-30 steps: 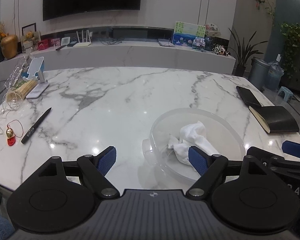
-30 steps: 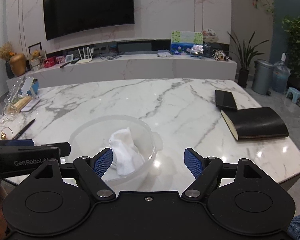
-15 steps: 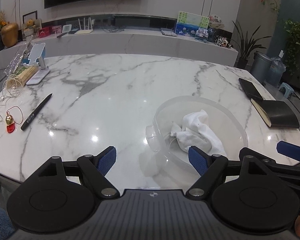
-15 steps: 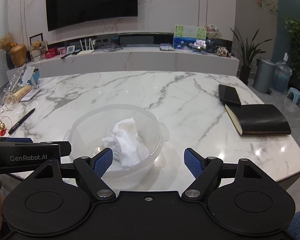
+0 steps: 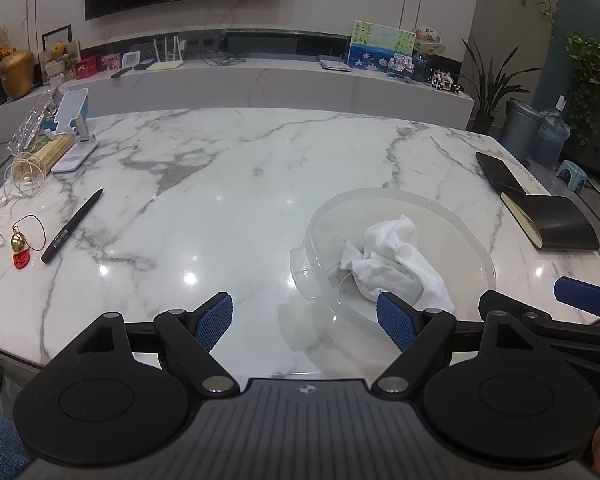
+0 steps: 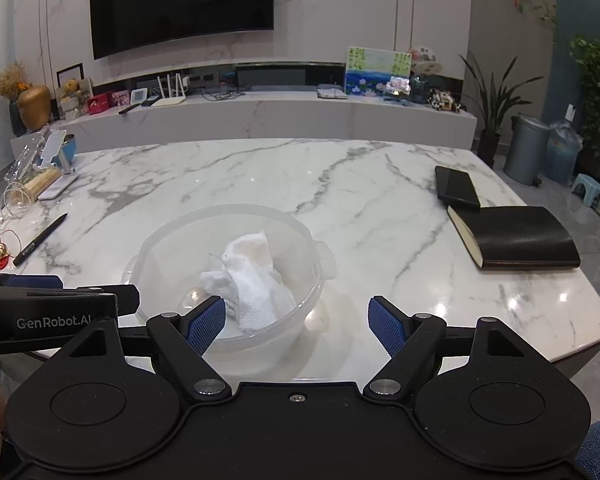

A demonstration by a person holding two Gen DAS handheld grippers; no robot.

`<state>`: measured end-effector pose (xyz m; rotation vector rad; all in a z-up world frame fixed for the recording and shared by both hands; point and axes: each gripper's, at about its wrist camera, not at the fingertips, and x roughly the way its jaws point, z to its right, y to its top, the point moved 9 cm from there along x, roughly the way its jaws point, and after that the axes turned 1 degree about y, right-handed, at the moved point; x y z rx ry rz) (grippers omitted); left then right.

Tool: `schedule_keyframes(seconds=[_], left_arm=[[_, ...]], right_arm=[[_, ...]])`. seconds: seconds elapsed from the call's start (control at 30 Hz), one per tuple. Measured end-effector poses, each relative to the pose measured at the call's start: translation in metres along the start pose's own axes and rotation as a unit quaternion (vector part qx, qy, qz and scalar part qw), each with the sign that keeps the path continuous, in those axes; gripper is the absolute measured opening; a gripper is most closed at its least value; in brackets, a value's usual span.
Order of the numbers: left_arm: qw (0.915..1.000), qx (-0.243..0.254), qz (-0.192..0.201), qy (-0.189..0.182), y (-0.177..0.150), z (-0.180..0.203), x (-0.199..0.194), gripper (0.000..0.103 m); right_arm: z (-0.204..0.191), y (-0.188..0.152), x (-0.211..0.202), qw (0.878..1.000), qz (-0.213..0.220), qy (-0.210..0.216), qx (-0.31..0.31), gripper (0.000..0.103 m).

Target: Clean bowl

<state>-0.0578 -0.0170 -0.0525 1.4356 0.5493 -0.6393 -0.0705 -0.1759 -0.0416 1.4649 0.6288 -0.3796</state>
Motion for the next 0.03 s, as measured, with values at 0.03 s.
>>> schedule_keyframes(seconds=[0.03], left_arm=[[1.0000, 0.001, 0.000, 0.000, 0.0002, 0.0003, 0.0002, 0.079]], right_arm=[[0.0000, -0.0001, 0.0001, 1.000, 0.000, 0.000, 0.000, 0.077]])
